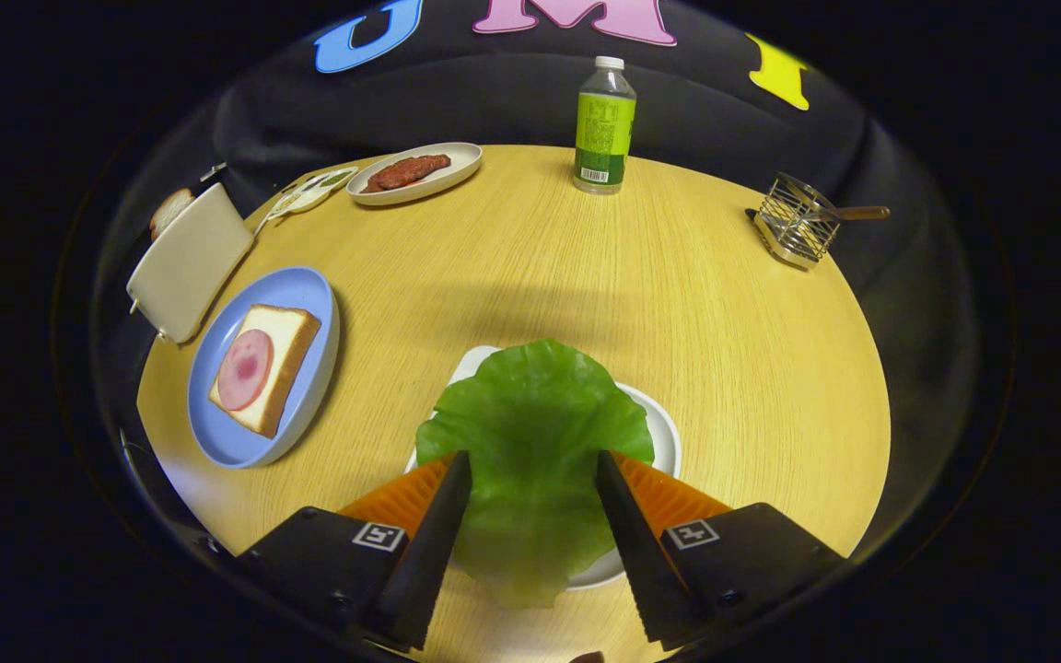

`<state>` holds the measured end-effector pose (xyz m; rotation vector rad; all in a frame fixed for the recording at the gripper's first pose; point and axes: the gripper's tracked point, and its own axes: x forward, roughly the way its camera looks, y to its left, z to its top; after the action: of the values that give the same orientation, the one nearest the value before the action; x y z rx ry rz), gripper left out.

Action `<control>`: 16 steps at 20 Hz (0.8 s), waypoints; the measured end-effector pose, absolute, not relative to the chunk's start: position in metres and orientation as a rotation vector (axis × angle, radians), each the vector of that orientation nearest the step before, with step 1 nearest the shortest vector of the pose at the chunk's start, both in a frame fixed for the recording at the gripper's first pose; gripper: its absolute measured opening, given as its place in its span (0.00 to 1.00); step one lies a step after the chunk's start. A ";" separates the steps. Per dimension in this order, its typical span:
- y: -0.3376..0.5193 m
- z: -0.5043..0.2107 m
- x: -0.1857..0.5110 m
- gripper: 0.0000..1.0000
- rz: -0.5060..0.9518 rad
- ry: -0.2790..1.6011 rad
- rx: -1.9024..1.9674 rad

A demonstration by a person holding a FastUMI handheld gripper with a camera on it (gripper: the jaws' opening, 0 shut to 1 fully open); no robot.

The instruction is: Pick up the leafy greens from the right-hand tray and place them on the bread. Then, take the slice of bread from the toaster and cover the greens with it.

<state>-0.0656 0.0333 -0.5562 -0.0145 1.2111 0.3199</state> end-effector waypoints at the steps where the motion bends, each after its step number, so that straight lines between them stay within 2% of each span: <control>1: 0.032 -0.556 -0.065 0.85 0.315 1.210 -0.011; 2: 0.029 -0.557 -0.063 0.82 0.308 1.213 -0.006; 5: 0.025 -0.558 -0.058 0.20 0.273 1.221 0.031; 7: 0.023 -0.555 -0.058 0.08 0.269 1.225 0.034; 11: 0.033 -0.514 -0.045 0.09 0.314 1.152 0.041; 16: 0.078 -0.448 -0.033 0.08 0.468 1.072 0.012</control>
<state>-0.0332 0.0781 -0.4478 0.0123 1.0720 0.4683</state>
